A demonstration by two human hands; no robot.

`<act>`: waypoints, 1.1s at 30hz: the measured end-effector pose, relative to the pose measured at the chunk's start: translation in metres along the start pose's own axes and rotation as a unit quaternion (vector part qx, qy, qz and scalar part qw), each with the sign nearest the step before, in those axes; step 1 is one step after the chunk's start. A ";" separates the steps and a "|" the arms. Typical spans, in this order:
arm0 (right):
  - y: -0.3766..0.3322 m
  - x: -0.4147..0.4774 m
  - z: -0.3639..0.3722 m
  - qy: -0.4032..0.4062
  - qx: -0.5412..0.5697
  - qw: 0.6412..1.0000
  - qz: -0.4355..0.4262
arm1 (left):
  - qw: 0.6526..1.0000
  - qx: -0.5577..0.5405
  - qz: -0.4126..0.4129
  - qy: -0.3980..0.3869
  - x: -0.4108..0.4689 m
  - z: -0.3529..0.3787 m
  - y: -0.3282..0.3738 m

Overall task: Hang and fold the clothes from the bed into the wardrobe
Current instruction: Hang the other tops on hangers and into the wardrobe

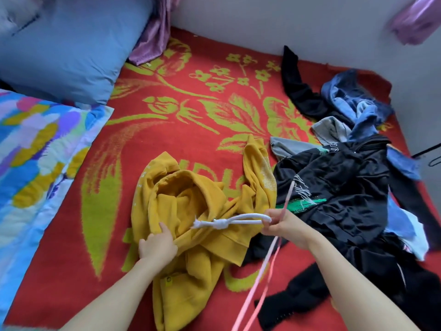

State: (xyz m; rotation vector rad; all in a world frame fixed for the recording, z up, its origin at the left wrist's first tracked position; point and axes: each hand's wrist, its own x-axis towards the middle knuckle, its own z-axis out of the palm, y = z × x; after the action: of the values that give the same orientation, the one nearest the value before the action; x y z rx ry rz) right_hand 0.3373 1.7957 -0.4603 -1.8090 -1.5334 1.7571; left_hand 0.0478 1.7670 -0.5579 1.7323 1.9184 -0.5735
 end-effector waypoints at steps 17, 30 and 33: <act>0.032 -0.006 0.035 0.179 -0.296 0.934 0.095 | 0.832 -0.526 -0.176 0.025 0.043 0.009 -0.003; -0.032 -0.035 -0.008 0.131 -0.242 0.961 0.010 | 0.814 -0.576 -0.073 0.037 0.006 -0.049 0.011; -0.057 -0.047 -0.009 0.154 -0.244 0.957 0.003 | 0.793 -0.606 -0.032 0.048 -0.012 -0.066 -0.001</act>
State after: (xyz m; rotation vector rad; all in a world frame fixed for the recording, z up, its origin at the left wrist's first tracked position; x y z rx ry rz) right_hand 0.3266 1.7911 -0.3870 -2.1726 -1.9345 1.0787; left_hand 0.0428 1.7976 -0.4979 0.8166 1.7054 0.6710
